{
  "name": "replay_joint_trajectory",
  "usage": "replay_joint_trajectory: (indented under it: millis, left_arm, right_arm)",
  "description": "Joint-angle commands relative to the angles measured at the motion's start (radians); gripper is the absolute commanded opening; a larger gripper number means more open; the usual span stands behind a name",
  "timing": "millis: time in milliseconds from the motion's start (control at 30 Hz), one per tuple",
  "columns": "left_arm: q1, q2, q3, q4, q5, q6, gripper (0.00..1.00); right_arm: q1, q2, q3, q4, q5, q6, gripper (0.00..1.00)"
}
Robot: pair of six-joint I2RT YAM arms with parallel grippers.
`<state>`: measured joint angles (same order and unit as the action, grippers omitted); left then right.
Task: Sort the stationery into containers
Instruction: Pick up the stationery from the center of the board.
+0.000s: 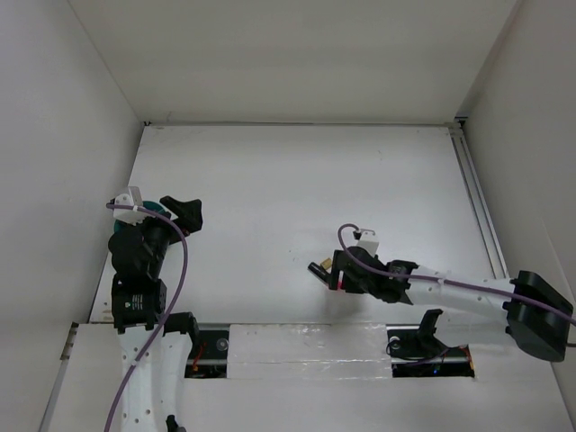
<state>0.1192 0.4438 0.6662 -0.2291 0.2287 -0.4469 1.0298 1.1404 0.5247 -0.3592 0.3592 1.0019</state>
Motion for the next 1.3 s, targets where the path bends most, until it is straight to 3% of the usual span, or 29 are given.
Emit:
replay_joint_trajectory:
  millis: [0,167,400,633,867,1133,1200,1267]
  left_arm:
    - [-0.004,-0.002,0.027,0.04,0.014,0.008,1.0]
    - [-0.004,-0.002,0.018,0.04,0.014,0.008,1.0]
    - [-0.004,-0.002,0.018,0.04,0.023,0.008,1.0]
    - [-0.004,-0.002,0.018,0.05,0.023,0.008,1.0]
    - [-0.004,0.007,0.018,0.05,0.023,0.008,1.0]
    - [-0.004,0.007,0.027,0.017,-0.058,0.008,1.0]
    - [-0.004,0.007,0.027,0.017,-0.069,-0.001,1.0]
    - [-0.004,0.007,0.027,0.008,-0.083,-0.001,1.0]
  right_arm:
    - [0.01,0.05,0.058,0.019,0.04,-0.069,0.76]
    - [0.01,0.172,0.104,0.083,-0.063,-0.193,0.76]
    - [0.01,0.22,0.115,0.101,-0.106,-0.226,0.74]
    - [0.01,0.22,0.115,0.062,-0.117,-0.204,0.57]
    - [0.032,0.234,0.115,0.016,-0.117,-0.194,0.54]
    - [0.062,0.343,0.158,0.005,-0.137,-0.194,0.33]
    - [0.072,0.378,0.17,-0.004,-0.137,-0.203,0.23]
    - [0.081,0.397,0.181,-0.015,-0.137,-0.203,0.05]
